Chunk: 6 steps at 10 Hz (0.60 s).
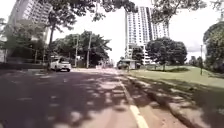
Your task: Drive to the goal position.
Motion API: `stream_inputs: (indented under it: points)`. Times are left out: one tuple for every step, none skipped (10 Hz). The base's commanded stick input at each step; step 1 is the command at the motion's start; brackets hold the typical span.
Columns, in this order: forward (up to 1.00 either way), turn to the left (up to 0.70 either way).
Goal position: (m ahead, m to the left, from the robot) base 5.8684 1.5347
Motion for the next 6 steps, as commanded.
stream_inputs:
  points:
    - [0.70, 0.00]
    - [0.70, 0.00]
    - [0.70, 0.00]
    - [0.70, 0.00]
    - [0.70, 0.00]
    - [0.70, 0.00]
